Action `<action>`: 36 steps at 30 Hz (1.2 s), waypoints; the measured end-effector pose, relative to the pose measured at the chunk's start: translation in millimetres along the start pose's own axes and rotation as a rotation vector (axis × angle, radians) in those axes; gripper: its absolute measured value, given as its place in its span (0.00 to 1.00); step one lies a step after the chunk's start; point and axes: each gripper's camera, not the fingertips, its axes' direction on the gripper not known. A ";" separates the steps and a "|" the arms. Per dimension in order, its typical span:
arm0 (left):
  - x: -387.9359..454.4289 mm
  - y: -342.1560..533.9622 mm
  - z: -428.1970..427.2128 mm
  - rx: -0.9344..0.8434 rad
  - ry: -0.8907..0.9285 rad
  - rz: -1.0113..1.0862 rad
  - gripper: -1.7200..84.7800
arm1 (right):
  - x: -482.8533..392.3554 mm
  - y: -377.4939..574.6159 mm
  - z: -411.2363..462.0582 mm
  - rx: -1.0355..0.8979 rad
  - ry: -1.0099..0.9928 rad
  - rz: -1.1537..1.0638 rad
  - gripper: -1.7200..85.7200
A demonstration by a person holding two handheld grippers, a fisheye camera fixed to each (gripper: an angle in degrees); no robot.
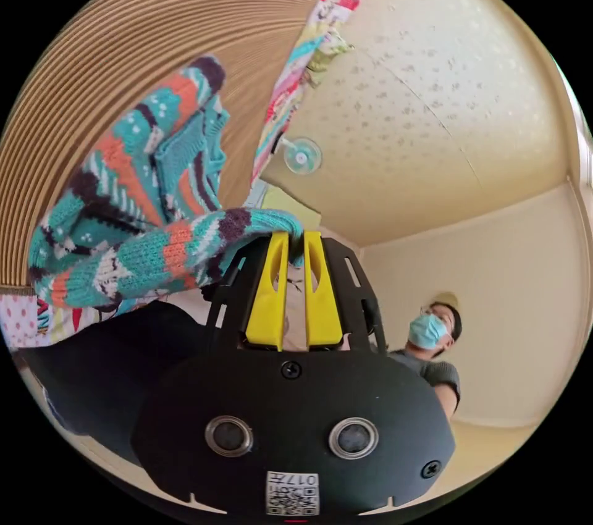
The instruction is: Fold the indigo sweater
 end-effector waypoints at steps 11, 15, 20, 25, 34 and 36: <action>17.8 -130.7 61.1 0.325 -0.198 -0.056 0.09 | 20.6 -145.3 113.6 0.379 0.186 0.121 0.12; 68.5 -138.4 54.1 0.321 -0.620 0.061 0.12 | -17.3 -175.5 158.5 0.246 0.482 -0.072 0.19; 40.1 -129.4 67.4 -0.059 -0.914 0.050 0.27 | -21.1 -177.4 242.4 -0.142 0.778 -0.200 0.19; -14.8 -102.2 67.9 -0.209 -0.936 -0.049 0.25 | 33.8 -155.6 301.9 -0.433 0.817 -0.095 0.16; -26.5 -85.3 111.3 -0.472 -0.773 -0.051 0.13 | 85.2 -136.2 466.4 -0.712 0.862 0.013 0.22; 5.3 -69.8 141.1 -0.484 -0.806 0.043 0.11 | 83.9 -137.5 512.4 -0.805 0.932 0.026 0.21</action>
